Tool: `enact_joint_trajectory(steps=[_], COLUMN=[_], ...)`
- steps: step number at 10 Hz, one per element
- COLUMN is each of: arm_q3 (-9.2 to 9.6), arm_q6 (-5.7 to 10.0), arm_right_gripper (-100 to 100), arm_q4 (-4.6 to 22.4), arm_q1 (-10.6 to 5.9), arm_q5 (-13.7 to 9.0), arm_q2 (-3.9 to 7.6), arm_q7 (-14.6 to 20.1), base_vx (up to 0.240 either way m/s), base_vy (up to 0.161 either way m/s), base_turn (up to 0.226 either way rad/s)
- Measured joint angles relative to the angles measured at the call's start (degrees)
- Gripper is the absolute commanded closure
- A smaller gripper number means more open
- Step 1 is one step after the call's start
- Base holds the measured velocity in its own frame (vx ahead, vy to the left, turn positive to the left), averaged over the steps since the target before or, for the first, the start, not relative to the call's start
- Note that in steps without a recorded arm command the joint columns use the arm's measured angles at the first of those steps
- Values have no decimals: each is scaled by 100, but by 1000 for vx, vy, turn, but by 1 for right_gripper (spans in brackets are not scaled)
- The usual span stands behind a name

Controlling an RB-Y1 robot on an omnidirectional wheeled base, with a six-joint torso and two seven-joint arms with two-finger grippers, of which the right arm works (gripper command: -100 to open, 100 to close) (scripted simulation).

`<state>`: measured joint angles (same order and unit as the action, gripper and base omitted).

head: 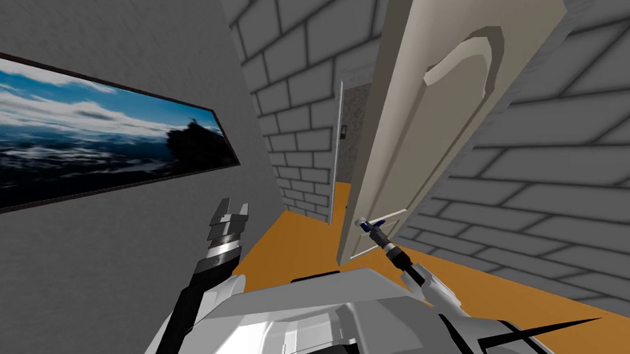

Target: Pull the door open

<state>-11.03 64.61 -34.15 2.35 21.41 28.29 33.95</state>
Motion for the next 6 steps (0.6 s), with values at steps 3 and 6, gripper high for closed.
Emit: enact_joint_trajectory(steps=[3,6], arm_q3=[-53,-96], arm_q6=[239,353], arm_right_gripper=[100,100], arm_q4=[169,246], arm_q1=[16,58], arm_q5=[73,111], arm_q2=[74,92], arm_q7=[52,66], base_vx=[-188,-183], base_vy=[-94,-97], base_turn=[121,205])
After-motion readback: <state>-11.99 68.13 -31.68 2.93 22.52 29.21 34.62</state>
